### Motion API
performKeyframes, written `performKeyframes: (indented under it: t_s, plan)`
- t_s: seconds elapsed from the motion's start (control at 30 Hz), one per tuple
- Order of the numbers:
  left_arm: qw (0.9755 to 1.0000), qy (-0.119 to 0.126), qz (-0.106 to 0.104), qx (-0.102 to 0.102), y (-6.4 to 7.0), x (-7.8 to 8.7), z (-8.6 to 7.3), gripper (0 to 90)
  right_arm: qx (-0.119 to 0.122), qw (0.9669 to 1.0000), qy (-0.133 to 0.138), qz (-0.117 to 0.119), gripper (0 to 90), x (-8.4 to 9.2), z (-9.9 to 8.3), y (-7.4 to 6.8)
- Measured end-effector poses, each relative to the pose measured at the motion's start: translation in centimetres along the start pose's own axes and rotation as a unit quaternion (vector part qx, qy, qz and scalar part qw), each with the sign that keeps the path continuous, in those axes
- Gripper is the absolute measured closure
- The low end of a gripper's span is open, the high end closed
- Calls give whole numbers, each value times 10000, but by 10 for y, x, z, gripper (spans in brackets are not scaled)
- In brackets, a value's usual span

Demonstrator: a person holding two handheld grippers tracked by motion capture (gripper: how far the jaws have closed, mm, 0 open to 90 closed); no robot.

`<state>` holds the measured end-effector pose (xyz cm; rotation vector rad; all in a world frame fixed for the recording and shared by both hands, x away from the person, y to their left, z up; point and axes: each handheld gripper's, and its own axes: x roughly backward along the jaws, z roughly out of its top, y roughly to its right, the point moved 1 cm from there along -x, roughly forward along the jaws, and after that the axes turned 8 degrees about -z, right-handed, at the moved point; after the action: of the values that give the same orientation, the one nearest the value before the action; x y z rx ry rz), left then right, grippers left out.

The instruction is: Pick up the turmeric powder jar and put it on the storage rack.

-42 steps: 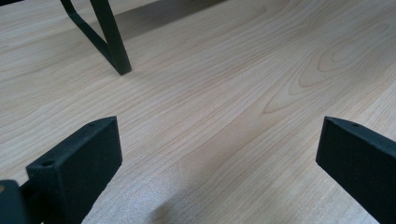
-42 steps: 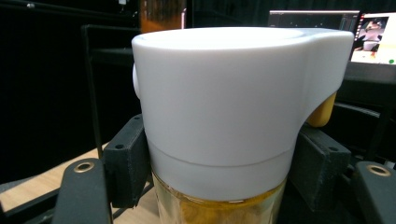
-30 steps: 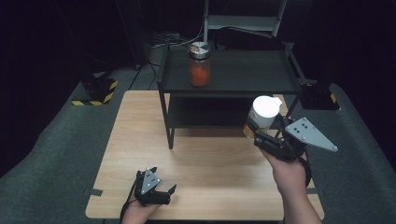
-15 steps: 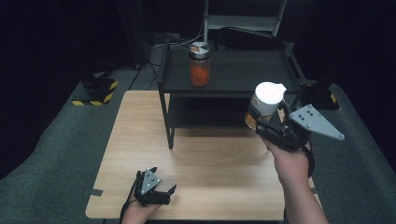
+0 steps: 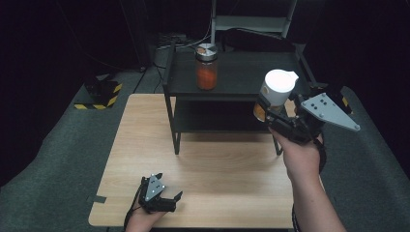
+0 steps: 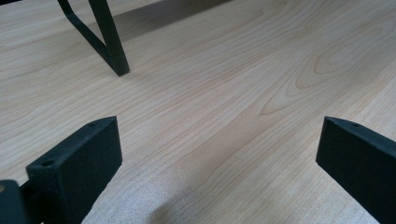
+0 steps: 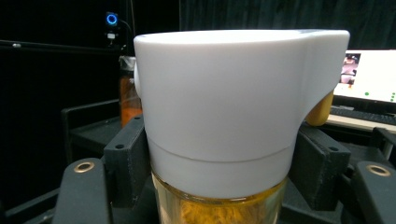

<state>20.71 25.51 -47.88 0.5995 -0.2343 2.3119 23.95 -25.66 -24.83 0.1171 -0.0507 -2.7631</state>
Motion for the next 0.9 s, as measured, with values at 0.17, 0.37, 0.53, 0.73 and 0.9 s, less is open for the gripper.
performKeyframes:
  t_s: [0.17,0.37,0.53,0.73,0.9]
  plan:
    - [10000,8,-11,13,0,0,0,5,21,10000,29,-63,301,-6,7,0]
    - [10000,18,-17,16,0,0,-1,5,41,9999,78,-114,301,-13,11,1]
    - [10000,29,-33,28,-1,1,-1,5,3,9998,76,-158,301,-22,16,1]
    - [9999,62,-53,74,-2,1,-2,5,23,9997,102,-218,301,-32,21,-2]
    - [9999,70,-73,87,-3,1,-2,5,32,9995,106,-285,301,-46,24,-3]
